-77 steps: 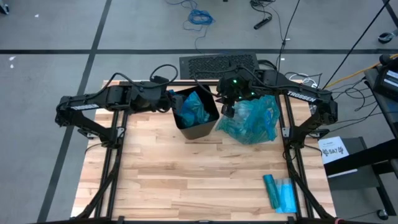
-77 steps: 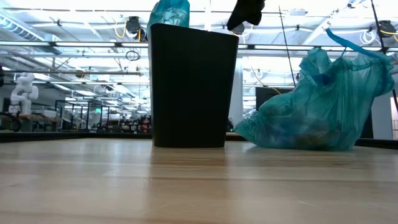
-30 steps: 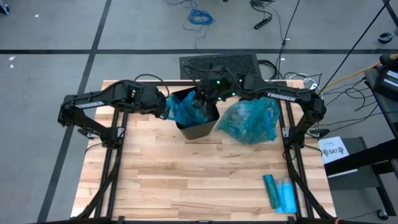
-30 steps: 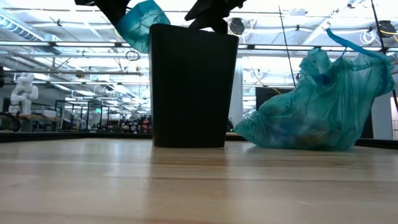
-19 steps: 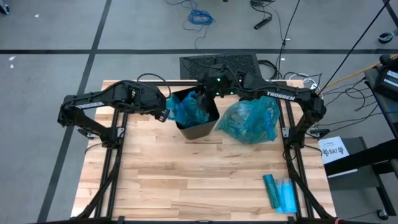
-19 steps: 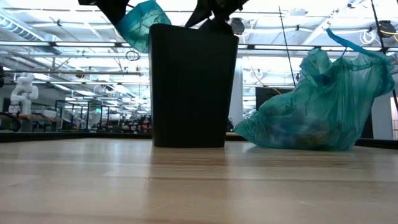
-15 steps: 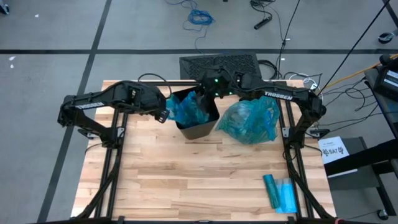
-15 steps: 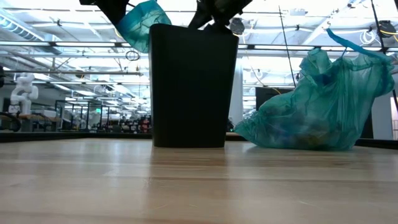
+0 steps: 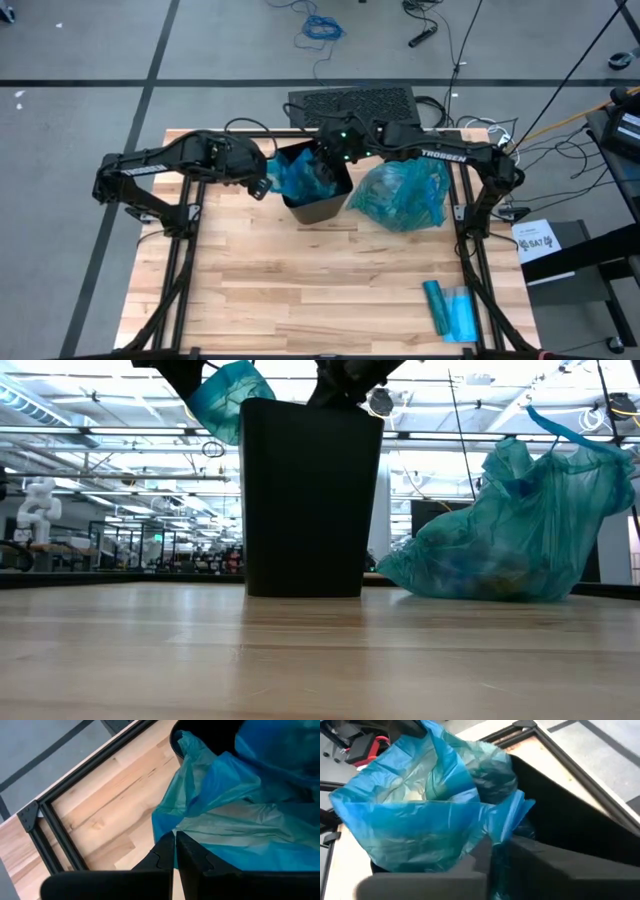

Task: Place trash/remove bag and relplace
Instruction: Insert the new trash bag into the trash bin

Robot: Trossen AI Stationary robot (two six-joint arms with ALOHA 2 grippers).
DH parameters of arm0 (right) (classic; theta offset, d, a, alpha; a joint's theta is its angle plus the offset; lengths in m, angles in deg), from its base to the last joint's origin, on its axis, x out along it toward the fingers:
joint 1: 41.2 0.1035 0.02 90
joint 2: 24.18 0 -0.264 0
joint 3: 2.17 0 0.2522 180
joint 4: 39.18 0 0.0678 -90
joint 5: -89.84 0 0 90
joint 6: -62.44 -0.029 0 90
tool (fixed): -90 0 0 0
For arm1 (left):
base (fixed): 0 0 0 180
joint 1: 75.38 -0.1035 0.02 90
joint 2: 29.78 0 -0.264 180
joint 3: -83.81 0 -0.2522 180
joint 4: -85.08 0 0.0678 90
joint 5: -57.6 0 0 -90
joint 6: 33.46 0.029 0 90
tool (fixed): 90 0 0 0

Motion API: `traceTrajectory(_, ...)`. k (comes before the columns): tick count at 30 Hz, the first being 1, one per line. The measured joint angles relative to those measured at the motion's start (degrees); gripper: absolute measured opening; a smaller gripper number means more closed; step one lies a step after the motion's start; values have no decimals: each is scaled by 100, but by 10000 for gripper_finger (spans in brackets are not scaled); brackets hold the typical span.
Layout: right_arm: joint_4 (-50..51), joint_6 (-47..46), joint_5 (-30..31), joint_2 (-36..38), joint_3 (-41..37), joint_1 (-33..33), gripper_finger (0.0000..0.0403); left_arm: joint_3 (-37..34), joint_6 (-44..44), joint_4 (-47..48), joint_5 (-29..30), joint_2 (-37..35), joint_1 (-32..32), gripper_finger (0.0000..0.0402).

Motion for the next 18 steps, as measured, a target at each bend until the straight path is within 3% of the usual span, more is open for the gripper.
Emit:
traceTrajectory(4, 79, 35, 120, 167, 0, 7, 5, 0, 0, 2, 0, 0, -1, 18)
traceTrajectory(10, 734, 34, 951, 1002, 0, 87, 1, 0, -1, 20, 39, 0, -1, 18)
traceTrajectory(18, 1948, -723, 1066, 2050, 4, 100, 0, 0, 0, 20, 196, 0, -1, 18)
